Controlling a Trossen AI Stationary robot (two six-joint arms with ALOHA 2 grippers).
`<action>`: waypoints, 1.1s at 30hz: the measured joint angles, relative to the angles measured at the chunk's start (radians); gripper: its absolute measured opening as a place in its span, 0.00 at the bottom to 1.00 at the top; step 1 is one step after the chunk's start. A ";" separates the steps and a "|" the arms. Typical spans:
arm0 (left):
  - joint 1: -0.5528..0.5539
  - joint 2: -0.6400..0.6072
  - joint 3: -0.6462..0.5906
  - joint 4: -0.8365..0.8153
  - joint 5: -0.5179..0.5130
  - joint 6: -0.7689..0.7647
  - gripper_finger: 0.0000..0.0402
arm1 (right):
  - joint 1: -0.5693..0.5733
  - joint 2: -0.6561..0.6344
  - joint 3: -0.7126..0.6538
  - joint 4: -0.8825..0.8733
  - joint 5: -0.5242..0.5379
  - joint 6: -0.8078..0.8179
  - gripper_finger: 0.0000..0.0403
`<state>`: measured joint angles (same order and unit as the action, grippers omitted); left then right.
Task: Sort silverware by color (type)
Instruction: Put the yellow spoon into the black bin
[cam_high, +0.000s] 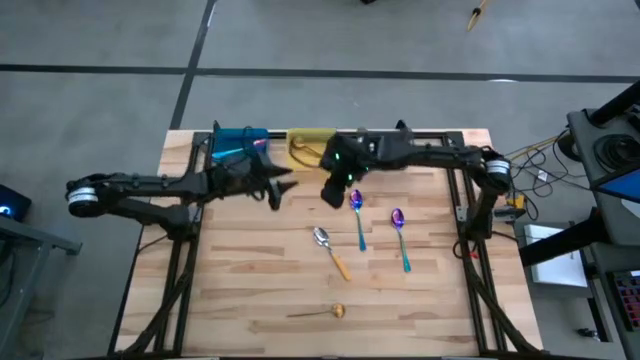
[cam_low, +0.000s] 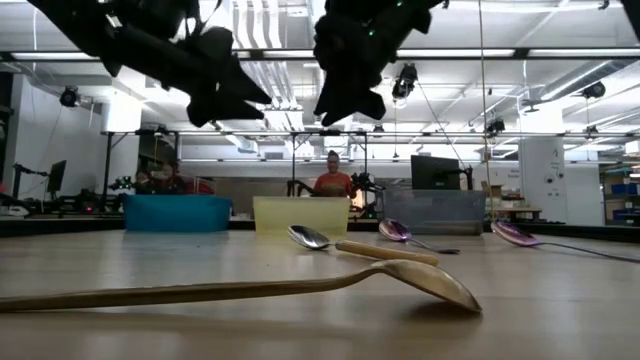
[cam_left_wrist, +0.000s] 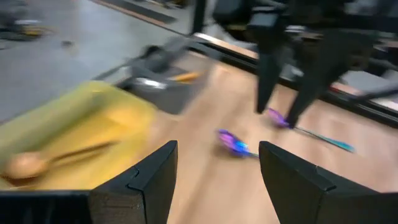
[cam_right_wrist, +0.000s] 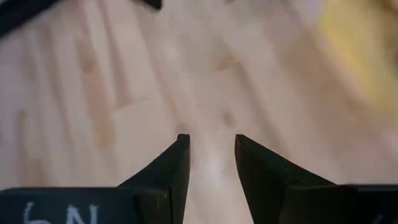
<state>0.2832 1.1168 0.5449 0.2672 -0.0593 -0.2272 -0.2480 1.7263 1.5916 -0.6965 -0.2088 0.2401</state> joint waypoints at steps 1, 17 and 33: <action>-0.033 0.000 0.000 0.000 0.000 0.000 0.51 | 0.022 -0.014 -0.029 0.028 0.000 0.048 0.29; -0.432 -0.007 -0.001 0.031 -0.011 -0.022 0.51 | 0.377 0.010 -0.141 0.130 0.261 0.552 0.25; -0.478 -0.108 0.000 0.144 -0.012 0.059 0.51 | 0.427 0.197 -0.141 0.105 0.271 0.720 0.28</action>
<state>-0.1946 1.0089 0.5446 0.4112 -0.0715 -0.1677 0.1789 1.9232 1.4509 -0.5917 0.0626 0.9599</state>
